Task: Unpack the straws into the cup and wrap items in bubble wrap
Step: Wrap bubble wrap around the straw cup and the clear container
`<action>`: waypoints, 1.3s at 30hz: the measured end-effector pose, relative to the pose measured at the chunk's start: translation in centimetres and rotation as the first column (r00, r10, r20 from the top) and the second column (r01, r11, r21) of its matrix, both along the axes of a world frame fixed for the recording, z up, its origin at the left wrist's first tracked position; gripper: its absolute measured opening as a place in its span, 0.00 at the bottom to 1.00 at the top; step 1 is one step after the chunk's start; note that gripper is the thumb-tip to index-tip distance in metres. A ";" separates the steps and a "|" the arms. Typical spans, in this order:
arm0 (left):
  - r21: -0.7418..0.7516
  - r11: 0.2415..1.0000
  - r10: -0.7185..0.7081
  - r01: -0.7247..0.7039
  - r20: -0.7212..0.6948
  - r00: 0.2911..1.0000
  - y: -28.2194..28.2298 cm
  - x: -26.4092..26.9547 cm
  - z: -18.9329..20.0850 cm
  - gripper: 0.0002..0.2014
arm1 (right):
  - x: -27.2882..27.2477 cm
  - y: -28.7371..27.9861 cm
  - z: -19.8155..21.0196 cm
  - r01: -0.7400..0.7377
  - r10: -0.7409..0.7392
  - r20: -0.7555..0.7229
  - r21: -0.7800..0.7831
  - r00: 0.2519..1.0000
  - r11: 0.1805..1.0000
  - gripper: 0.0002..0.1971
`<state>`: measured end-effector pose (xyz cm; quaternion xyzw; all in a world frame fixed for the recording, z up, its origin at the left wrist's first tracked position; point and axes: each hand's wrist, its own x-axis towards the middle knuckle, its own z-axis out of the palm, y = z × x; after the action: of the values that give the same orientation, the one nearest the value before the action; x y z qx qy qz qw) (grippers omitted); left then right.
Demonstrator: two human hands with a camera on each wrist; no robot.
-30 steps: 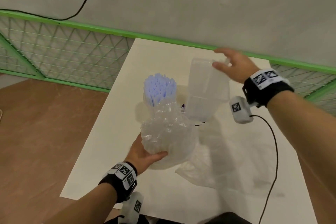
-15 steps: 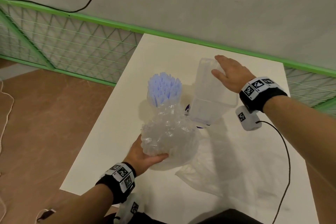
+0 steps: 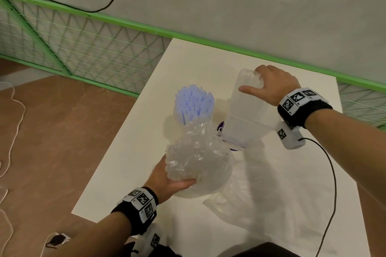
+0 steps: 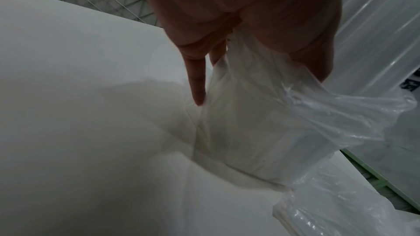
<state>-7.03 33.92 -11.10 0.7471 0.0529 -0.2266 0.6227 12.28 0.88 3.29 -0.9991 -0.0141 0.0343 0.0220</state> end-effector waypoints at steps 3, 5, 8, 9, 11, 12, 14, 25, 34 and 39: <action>0.019 1.000 -0.010 0.009 0.031 0.999 -0.1 0.2 0.1 0.41 | 0.6 0.4 -0.6 -0.013 0.013 0.004 0.002 1.000 1.000 0.38; 0.024 1.000 -0.016 0.015 0.043 0.999 -0.1 0.2 0.2 0.42 | 1.1 0.3 -0.9 -0.021 0.021 0.036 -0.009 0.999 1.000 0.33; 0.025 1.000 -0.017 0.016 0.035 0.999 -0.1 0.2 0.3 0.41 | 1.9 -0.1 -1.1 -0.039 0.039 0.083 0.006 0.996 0.999 0.26; 0.033 0.999 -0.025 0.023 0.040 0.999 -0.2 0.3 0.3 0.41 | 2.1 -0.2 -1.1 -0.045 0.044 0.092 0.011 0.995 0.999 0.25; 0.039 0.999 -0.029 0.028 0.043 0.999 -0.2 0.3 0.2 0.41 | 2.2 -0.2 -1.1 -0.054 0.049 0.113 0.033 0.992 0.998 0.25; 0.037 0.999 -0.027 0.026 0.038 0.999 -0.2 0.2 0.2 0.41 | 2.1 -0.3 -1.0 -0.063 0.057 0.115 0.050 0.992 0.997 0.25; 0.035 0.999 -0.024 0.022 0.038 0.999 -0.2 0.2 0.2 0.41 | 2.0 -0.2 -1.0 -0.116 0.113 0.060 0.059 0.992 0.991 0.27; 0.057 0.998 -0.033 0.030 0.061 0.998 0.0 0.2 0.4 0.42 | 0.5 0.2 1.0 -0.239 0.230 0.127 0.057 0.965 0.969 0.34; 0.053 0.998 -0.048 0.043 0.092 0.995 0.0 0.3 0.5 0.39 | -12.0 5.7 6.0 -0.465 0.244 0.430 0.543 0.869 0.700 0.20; 0.005 1.000 -0.023 0.023 0.061 0.998 0.0 0.2 0.4 0.40 | -18.3 7.7 3.2 -0.360 0.376 0.132 0.677 0.917 0.641 0.27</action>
<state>-6.79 33.89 -10.66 0.7554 0.0258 -0.2109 0.6198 -6.02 8.60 6.46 -0.8936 -0.2283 0.0407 0.3844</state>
